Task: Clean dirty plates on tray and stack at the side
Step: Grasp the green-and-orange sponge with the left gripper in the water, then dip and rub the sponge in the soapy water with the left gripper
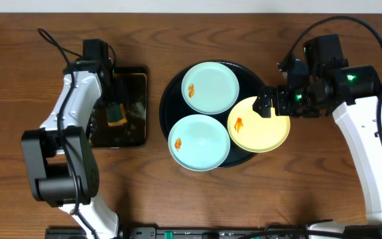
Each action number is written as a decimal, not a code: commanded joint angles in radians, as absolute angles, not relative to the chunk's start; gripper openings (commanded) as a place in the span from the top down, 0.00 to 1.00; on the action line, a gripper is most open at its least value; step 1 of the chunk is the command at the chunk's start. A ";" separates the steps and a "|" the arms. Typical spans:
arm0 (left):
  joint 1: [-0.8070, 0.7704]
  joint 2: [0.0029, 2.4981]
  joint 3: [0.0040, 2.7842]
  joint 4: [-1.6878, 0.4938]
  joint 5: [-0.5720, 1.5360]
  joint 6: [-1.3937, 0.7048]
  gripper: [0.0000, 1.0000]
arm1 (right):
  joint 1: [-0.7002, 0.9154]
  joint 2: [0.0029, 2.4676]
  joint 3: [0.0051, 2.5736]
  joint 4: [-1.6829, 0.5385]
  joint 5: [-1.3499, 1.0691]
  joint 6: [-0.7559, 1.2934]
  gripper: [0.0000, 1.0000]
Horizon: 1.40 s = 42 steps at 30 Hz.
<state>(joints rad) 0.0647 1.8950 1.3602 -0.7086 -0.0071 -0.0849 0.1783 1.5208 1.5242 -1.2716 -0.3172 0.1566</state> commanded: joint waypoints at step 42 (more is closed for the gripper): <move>0.067 1.884 1.311 -0.677 -0.013 -0.086 0.31 | 0.189 1.516 1.541 -1.275 -0.315 0.156 0.01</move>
<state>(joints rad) 0.0647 1.8465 1.3174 -0.6949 0.0517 -0.0811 0.1783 1.5208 1.5242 -1.2743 -0.3168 0.1566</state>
